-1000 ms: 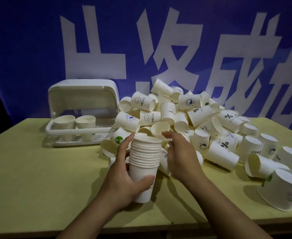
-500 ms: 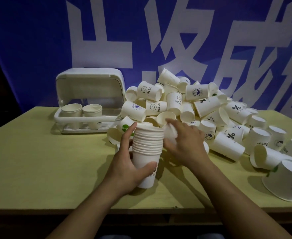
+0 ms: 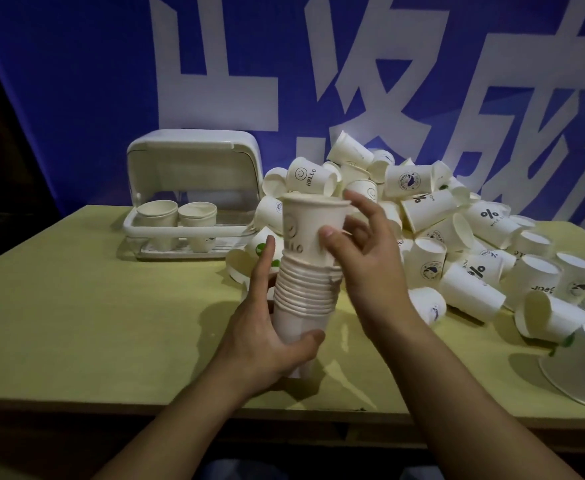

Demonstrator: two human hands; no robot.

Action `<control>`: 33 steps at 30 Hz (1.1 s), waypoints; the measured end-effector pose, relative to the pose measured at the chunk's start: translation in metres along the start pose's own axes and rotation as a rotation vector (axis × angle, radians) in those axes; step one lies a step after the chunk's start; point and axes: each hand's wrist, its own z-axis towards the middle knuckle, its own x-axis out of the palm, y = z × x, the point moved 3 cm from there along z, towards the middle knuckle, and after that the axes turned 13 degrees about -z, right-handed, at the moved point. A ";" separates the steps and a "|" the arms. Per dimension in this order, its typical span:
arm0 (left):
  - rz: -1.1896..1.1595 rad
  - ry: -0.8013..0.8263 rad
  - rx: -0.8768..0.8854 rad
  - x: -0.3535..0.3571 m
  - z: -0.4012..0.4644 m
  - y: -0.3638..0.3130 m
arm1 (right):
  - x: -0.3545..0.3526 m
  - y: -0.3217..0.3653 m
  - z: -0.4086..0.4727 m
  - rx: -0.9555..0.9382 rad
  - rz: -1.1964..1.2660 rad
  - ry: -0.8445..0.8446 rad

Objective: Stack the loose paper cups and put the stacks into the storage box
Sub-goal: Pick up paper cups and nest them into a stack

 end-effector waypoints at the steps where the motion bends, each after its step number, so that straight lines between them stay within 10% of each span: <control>1: -0.002 -0.022 0.005 -0.004 -0.001 -0.002 | 0.006 0.001 -0.004 -0.020 -0.031 0.026; 7: 0.006 -0.106 0.074 -0.025 -0.008 -0.004 | 0.028 -0.004 -0.022 -0.037 -0.180 0.119; 22: 0.055 0.126 0.095 0.069 0.016 -0.008 | -0.117 -0.057 -0.091 0.057 -1.155 -0.298; 33: 0.088 0.143 0.060 0.080 0.019 -0.013 | -0.120 -0.083 -0.091 0.264 -1.118 -0.230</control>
